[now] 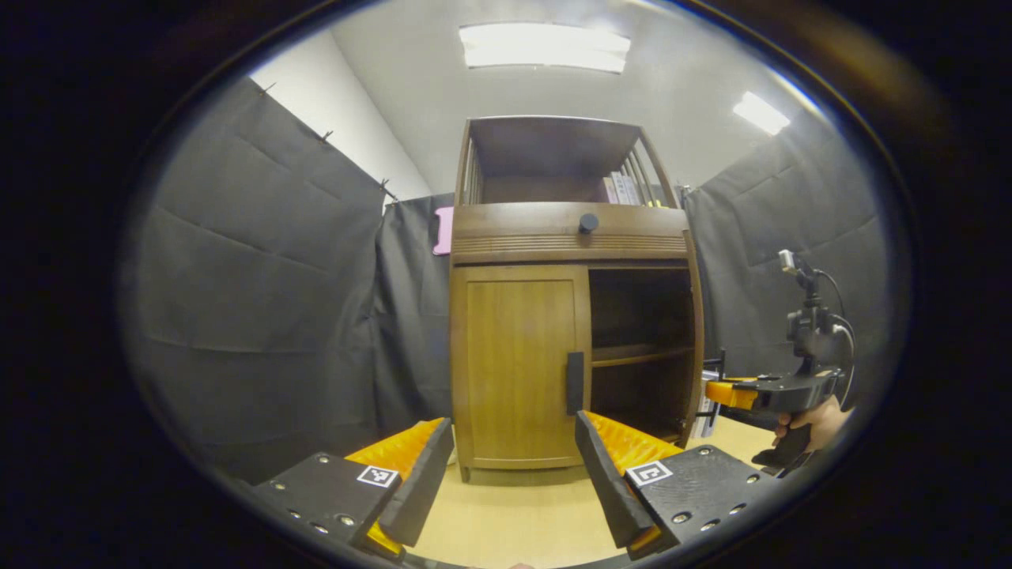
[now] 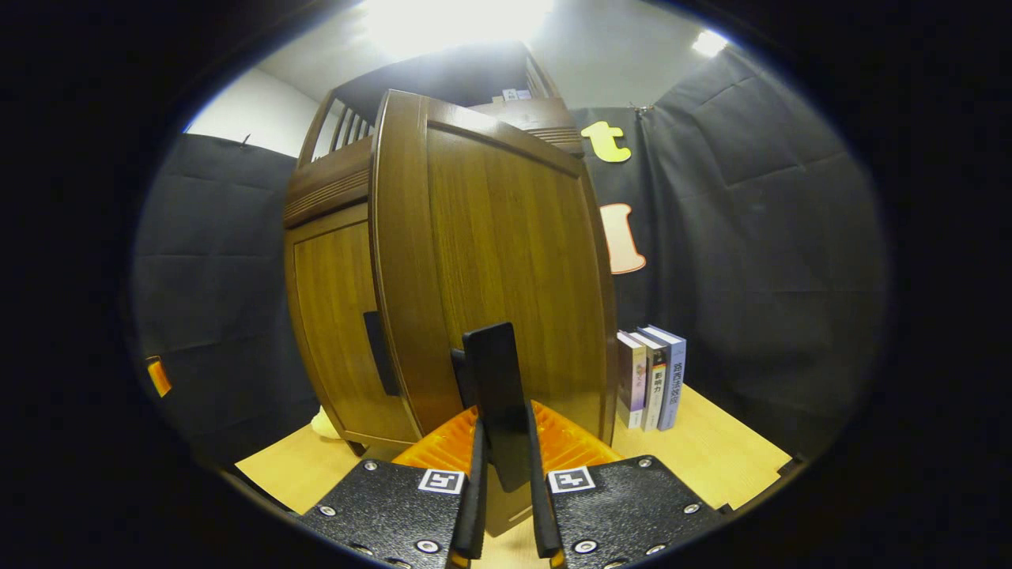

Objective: Open the right door of the double-door shoe cabinet with the right hand, and open the left door with the left hand.

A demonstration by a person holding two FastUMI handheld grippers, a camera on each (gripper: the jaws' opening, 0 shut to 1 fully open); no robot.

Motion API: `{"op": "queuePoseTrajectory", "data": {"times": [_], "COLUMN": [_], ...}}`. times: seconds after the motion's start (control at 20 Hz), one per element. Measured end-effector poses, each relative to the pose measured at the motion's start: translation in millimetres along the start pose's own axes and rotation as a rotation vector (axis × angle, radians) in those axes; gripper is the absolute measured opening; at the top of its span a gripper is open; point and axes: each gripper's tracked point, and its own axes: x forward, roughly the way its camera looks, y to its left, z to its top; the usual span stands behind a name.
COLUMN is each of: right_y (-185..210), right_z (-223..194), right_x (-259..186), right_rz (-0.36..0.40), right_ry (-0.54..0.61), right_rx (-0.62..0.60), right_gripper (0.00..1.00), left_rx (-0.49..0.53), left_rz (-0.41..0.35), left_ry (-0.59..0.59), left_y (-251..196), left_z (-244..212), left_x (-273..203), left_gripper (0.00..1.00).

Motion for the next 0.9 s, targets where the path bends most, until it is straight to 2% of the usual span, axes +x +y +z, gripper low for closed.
{"op": "queuePoseTrajectory", "data": {"times": [0.15,0.2,0.5,0.65,0.7,0.75,0.85,0.9], "right_y": [-1,-1,-7,-9,-11,-14,-16,-19], "right_z": [4,7,17,23,27,30,42,40], "right_x": [-3,-3,-8,-9,-11,-13,-15,-14], "right_rz": [-0.020,-0.026,-0.083,-0.119,-0.136,-0.157,-0.194,-0.215], "right_ry": [-0.005,-0.010,-0.018,-0.014,-0.013,-0.015,-0.019,-0.020], "right_rx": [-0.003,-0.003,-0.035,-0.037,-0.039,-0.042,-0.037,-0.031], "right_gripper": [0.24,0.20,0.14,0.16,0.16,0.16,0.15,0.11], "left_rx": [-0.003,-0.003,-0.020,-0.031,-0.032,-0.033,-0.029,-0.028], "left_rz": [-0.029,-0.038,-0.074,-0.088,-0.089,-0.090,-0.095,-0.098], "left_ry": [-0.002,-0.002,0.014,0.026,0.025,0.025,0.031,0.034], "left_y": [-1,-2,-6,-9,-10,-10,-10,-10], "left_z": [2,2,0,-1,-1,-1,-1,-1], "left_x": [0,0,-2,-3,-4,-3,-3,-3], "left_gripper": [0.94,0.94,0.94,0.94,0.88,0.94,0.94,0.94]}}
